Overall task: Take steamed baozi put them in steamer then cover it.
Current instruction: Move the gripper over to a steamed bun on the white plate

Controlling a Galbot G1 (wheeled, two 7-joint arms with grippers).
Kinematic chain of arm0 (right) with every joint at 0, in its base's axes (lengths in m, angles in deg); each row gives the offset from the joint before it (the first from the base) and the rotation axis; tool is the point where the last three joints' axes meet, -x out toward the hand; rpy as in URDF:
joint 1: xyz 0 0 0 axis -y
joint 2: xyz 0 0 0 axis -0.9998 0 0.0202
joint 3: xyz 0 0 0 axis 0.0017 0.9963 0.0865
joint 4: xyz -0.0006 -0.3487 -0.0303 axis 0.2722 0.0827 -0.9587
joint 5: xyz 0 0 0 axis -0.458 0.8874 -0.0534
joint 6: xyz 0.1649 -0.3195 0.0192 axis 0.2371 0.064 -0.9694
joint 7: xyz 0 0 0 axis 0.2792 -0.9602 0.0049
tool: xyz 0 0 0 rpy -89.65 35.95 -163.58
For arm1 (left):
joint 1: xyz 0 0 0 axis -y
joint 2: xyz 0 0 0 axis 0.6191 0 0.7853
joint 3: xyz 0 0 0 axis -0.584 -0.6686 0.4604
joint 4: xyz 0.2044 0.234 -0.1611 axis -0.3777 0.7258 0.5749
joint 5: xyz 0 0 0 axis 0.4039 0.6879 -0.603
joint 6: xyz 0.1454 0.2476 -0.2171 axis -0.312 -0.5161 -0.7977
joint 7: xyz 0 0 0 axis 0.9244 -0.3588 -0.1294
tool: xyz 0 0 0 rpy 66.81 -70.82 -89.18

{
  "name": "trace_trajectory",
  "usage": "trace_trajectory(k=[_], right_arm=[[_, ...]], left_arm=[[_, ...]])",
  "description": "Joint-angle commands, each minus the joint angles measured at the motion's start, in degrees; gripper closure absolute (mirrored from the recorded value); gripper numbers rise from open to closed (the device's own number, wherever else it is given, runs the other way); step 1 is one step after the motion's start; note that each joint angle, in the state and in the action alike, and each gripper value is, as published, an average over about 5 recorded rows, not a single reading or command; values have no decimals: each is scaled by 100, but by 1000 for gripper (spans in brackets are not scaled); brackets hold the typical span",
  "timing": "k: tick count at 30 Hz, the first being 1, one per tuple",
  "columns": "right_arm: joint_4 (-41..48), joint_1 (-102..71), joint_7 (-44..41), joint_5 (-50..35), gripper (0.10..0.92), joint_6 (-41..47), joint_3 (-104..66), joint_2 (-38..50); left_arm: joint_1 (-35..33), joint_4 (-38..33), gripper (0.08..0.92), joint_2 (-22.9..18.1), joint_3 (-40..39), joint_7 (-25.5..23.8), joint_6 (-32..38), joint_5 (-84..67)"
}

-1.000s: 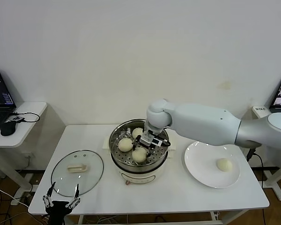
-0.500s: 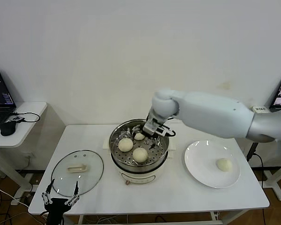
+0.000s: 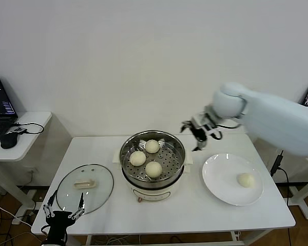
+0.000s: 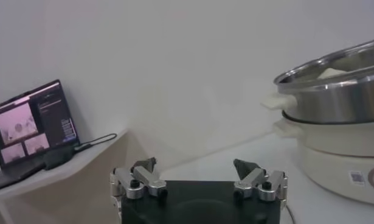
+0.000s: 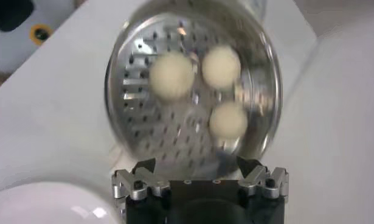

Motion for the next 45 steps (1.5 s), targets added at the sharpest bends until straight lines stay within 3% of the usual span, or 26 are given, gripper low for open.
trace_trajectory(k=[1,14,31,45], right_arm=[[-202,-1864,-213,409,203,292,-1692,1584],[909,-4248,-99,1786,203,-187,-3572,1451],[1974,-4201,109,2650,202,-285,-3412,270],[2266,-4123,107,2907,248,-315,-3318,-17]], left_arm=[[26,6,177,67,-4,-12,-26,-9],[29,-13,177,70,-13,-37,-89,32],[-81,-87,177,32,103,-46,-106,28],[-79,-77,177,10,97,-57,-108,28]])
